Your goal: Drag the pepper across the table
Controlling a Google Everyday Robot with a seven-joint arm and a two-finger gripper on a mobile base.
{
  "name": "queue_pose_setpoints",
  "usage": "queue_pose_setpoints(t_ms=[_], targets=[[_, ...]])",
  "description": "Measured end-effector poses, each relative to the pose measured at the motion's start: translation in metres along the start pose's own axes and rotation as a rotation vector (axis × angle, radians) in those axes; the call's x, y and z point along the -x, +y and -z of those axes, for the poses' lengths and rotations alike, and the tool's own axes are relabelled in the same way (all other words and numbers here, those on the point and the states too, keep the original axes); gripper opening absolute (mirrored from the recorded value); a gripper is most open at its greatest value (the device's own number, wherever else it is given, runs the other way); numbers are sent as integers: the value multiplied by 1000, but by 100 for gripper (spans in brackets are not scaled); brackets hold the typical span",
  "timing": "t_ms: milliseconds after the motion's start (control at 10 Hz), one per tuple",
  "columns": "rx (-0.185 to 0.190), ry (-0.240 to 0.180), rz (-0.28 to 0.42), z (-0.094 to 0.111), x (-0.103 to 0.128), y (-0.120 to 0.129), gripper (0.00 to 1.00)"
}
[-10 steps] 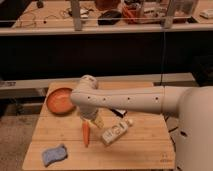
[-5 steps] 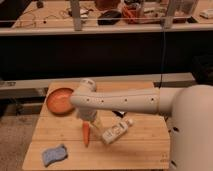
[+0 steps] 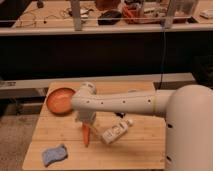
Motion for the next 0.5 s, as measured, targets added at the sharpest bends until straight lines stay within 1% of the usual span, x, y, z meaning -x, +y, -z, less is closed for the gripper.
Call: queue_pose_setpoints(t_ms=[200,300,500], targets=[[-4,-10,11,-6,4,-1,80],[-3,-15,17,-15,6,1,80],[-2,-22,26,-25,9,2,80]])
